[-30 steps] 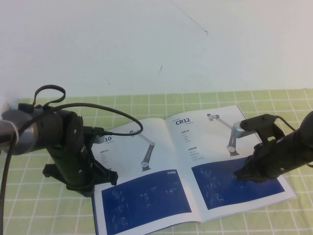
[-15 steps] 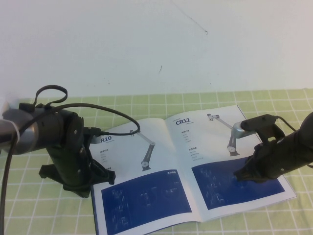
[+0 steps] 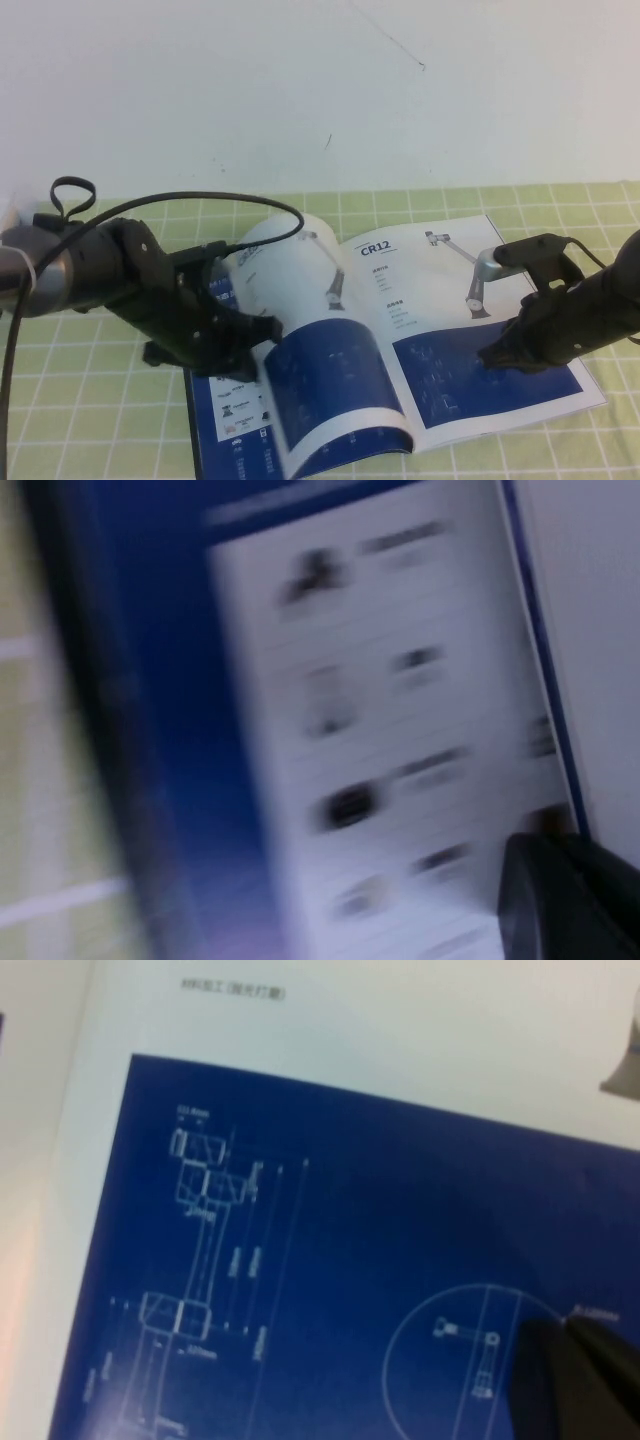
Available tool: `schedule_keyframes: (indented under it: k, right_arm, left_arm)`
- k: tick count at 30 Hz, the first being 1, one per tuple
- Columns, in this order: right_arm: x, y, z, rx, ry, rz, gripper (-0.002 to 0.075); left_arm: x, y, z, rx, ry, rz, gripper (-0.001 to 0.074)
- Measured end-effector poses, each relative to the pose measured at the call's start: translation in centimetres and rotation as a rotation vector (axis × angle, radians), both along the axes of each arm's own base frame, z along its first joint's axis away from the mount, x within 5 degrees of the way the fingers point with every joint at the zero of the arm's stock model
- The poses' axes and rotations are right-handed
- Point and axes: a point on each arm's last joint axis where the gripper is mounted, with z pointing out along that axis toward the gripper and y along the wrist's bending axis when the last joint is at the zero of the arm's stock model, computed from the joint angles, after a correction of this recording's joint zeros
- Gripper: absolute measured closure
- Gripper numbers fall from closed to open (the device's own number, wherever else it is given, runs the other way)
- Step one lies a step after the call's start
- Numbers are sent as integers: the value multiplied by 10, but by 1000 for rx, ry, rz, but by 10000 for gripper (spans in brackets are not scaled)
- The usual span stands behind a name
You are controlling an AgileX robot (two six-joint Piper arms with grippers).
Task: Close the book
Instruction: 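Close the open booklet and leave it lying on the table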
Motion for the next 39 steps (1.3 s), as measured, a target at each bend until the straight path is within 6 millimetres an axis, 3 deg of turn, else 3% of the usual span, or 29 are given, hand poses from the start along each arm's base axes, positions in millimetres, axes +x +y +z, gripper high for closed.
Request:
schedule_keyframes:
  k: [8,13,15,19,23,26,30,35,39]
  right_arm:
    - [0,1,4,11,-18,32,728]
    - [-2,-1,20,6,-44,82,729]
    - [-2,-7,36,11,-80,84,729]
    - [-3,-16,107,49,-294,67,729]
    - [-23,-14,177,115,-512,91,729]
    - [-36,-9,202,145,-610,155,729]
    - [-36,-2,186,148,-544,226,729]
    - [-19,4,119,124,-314,248,729]
    - [-11,7,81,114,-187,250,729]
  left_arm:
    - [7,-36,23,-425,-153,-58,738]
    - [0,-63,33,-519,-283,-176,738]
    - [-7,-73,34,-516,-315,-242,738]
    - [-12,-82,33,-486,-371,-337,738]
    - [-8,-77,32,-383,-422,-327,738]
    - [-6,-69,39,-289,-458,-290,738]
    - [-10,-59,53,-190,-472,-306,738]
    - [-22,-43,55,-35,-338,-298,738]
    - [-28,-23,45,192,-209,-282,738]
